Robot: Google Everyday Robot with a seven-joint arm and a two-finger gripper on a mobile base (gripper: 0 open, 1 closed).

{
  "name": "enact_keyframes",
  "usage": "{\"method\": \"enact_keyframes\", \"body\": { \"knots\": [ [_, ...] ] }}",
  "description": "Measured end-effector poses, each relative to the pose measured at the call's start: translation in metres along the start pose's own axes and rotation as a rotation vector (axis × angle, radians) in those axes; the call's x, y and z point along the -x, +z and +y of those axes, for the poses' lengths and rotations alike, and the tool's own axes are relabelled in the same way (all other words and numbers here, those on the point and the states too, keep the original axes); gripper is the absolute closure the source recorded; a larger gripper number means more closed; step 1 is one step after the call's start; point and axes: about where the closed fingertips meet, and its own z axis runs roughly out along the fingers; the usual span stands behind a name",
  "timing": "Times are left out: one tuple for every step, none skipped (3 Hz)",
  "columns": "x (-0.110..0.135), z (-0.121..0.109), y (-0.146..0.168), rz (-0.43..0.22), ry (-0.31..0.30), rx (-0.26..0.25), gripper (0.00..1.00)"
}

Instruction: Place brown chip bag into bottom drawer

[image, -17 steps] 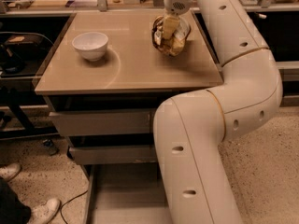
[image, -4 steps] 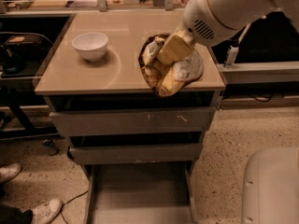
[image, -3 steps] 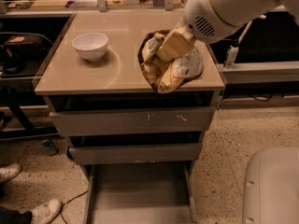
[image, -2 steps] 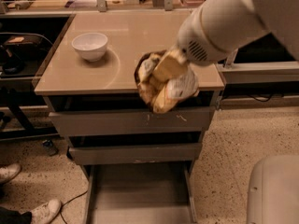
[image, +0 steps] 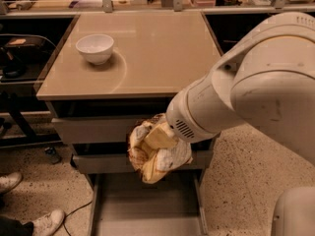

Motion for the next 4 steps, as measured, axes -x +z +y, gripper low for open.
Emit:
{"method": "enact_keyframes", "body": {
  "knots": [
    [0.002,0.000,0.001,-0.005,0.002,0.003,1.00],
    [0.001,0.002,0.012,-0.014,0.018,0.024,1.00],
    [-0.017,0.012,0.057,-0.005,0.079,0.067,1.00],
    [-0.044,0.013,0.109,0.005,0.165,0.081,1.00]
  ]
}}
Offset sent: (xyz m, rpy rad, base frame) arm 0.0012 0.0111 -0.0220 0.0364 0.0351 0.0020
